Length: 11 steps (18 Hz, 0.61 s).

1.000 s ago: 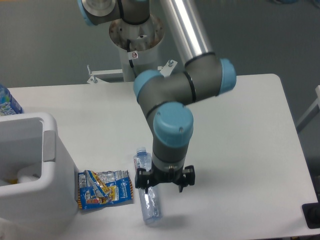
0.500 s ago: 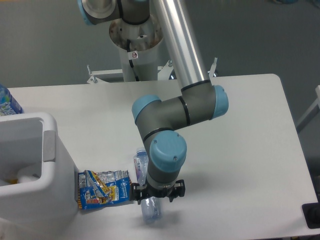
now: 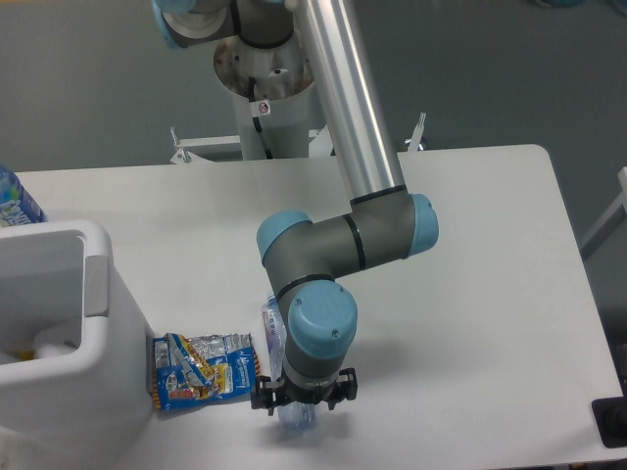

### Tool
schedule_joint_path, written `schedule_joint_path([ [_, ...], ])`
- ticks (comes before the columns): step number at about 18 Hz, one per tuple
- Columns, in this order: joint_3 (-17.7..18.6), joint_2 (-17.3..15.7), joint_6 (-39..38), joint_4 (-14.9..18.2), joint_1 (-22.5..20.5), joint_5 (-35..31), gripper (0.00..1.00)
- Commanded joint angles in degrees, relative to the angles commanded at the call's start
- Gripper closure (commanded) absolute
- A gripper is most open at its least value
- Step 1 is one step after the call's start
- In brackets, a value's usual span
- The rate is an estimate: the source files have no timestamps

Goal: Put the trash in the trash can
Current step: 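Lower the gripper around the bottle and close on it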

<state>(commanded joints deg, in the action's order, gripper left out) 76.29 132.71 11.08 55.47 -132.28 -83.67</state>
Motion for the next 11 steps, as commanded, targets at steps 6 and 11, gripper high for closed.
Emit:
schedule_joint_path([
  [6, 0.26, 0.88, -0.53, -0.45, 0.79, -1.06, 0.00],
  [11, 0.26, 0.97, -0.62, -0.62, 0.97, -2.64, 0.09],
])
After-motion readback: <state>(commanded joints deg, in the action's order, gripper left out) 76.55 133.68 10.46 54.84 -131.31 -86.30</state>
